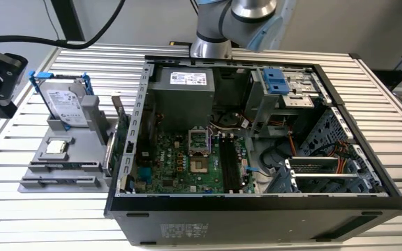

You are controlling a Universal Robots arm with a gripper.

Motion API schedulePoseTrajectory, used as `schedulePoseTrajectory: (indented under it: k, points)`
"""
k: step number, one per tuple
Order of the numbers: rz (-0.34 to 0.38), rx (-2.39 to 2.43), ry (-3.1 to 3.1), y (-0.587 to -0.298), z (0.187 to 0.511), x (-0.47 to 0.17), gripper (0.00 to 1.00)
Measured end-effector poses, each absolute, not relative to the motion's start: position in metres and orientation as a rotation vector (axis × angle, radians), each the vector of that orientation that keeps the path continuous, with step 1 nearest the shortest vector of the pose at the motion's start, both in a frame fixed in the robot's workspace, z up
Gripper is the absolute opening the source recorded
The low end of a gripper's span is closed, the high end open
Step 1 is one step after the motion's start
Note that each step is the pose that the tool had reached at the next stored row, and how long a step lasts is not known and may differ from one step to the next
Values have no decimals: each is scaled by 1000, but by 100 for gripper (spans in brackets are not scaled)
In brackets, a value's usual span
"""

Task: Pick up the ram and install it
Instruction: 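Pick up the ram and move it above insertion slot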

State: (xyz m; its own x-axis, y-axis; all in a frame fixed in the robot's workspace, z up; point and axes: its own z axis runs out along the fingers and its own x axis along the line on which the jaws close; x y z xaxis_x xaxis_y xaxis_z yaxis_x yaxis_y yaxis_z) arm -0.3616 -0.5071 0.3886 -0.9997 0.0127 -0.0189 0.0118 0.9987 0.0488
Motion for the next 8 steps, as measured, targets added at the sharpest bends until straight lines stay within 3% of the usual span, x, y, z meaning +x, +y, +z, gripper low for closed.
schedulePoseTrajectory:
  k: [8]
  points:
    - [76, 19, 3122, -507, 389, -362, 0]
